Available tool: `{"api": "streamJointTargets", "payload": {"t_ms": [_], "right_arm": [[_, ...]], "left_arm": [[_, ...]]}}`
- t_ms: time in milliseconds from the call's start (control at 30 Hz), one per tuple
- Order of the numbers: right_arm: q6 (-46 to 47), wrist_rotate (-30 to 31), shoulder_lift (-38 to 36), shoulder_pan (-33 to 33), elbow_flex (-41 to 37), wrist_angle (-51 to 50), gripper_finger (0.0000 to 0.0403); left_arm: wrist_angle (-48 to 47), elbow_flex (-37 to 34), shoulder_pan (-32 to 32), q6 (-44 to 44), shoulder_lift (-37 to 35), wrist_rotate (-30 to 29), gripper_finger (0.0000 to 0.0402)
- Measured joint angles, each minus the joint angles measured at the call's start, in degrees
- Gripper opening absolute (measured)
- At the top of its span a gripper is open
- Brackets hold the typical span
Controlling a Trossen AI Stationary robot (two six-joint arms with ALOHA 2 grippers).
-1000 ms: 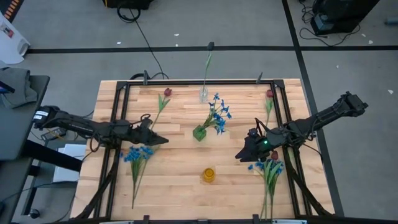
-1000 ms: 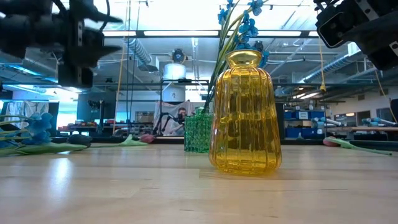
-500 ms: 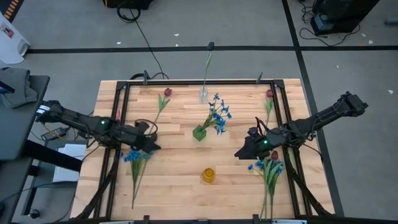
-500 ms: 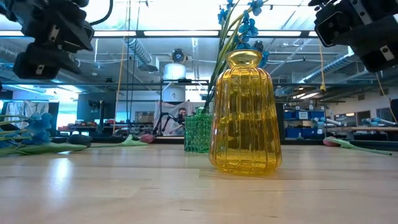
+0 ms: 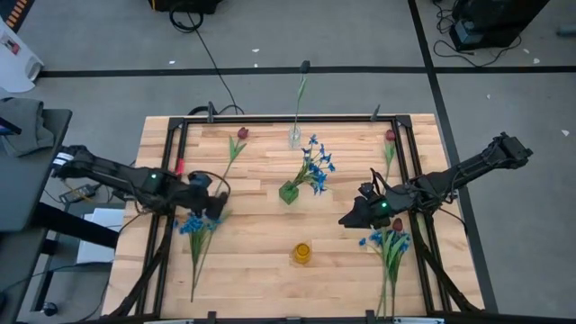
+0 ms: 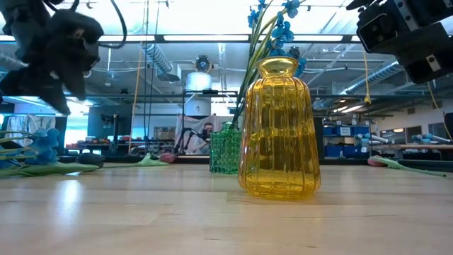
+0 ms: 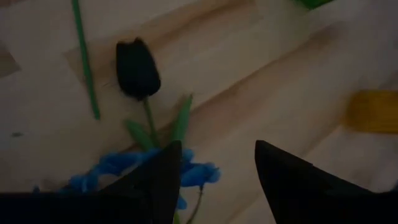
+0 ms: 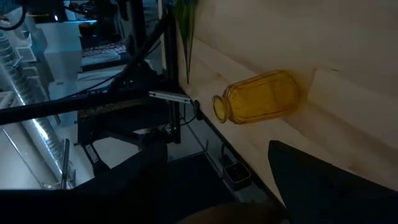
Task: Sort flowers into vase by color
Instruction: Put the left black tulip into the transparent vase
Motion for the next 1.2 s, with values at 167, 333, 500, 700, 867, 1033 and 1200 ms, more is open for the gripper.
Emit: {"api": "streamJointTargets", "payload": {"t_ms": [167,333,500,700,867,1033,1200], "right_arm": [[0.00,1.34,0.00,0.00,0.00,-0.04,0.0287],[0.00,1.49,0.00,0.00,0.00,-0.04,0.0287],[0.00,1.49,0.00,0.00,0.00,-0.02,0.0287],[0.00,1.49,0.00,0.00,0.00,-0.02,0.0287],[0.02,1.49,0.00,0.00,0.00,0.00,0.0287],[0.55,1.49,0.00,0.00,0.00,0.02,0.0287],[1.95,1.49,0.00,0.00,0.00,0.09,0.0287]], "left_arm": [[0.36,0.00,0.00,0.31,5.71,0.98,0.0202],[0.35,0.00,0.00,0.29,9.65,1.09,0.0202],[0.35,0.00,0.00,0.30,12.58,0.95,0.0202],[0.37,0.00,0.42,0.34,15.66,-1.27,0.0202],[1.50,0.00,2.56,3.18,18.82,-2.27,0.0202],[5.88,0.02,5.43,5.11,23.21,-1.83,0.0202],[7.13,0.04,6.79,6.40,28.01,1.47,0.0202]]}}
